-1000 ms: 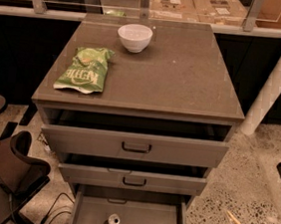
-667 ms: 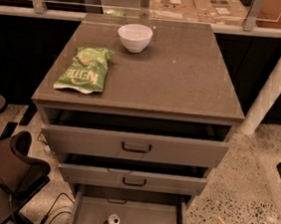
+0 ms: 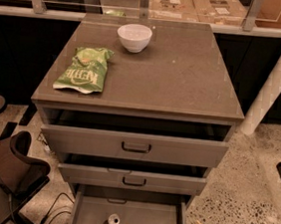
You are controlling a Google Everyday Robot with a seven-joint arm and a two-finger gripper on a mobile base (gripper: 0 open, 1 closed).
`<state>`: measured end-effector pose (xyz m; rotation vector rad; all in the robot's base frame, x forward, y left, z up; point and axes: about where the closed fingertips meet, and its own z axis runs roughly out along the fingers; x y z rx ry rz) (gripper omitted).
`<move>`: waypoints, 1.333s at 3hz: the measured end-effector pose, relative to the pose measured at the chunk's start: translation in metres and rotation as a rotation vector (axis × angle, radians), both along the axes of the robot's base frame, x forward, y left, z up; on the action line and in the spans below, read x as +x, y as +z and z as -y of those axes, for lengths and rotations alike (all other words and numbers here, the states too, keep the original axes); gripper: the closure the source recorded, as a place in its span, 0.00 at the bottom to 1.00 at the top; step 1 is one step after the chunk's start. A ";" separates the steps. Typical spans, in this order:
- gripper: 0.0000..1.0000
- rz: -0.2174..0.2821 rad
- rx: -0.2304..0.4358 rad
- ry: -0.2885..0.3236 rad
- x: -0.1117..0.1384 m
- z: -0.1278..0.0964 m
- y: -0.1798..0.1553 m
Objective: Pick redbull can from bottom drawer and place on counter
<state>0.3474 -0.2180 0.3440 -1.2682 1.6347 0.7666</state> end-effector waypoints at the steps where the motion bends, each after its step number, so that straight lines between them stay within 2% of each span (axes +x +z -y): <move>1: 0.00 -0.002 0.008 0.002 0.002 -0.005 -0.001; 2: 0.00 -0.009 -0.018 -0.005 0.010 -0.024 -0.008; 3: 0.00 -0.012 -0.039 -0.016 0.026 -0.055 -0.031; 4: 0.00 -0.015 -0.033 0.000 0.038 -0.086 -0.053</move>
Offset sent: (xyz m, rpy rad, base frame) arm 0.0345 0.0698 -0.0265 -0.0999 0.0274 -0.0312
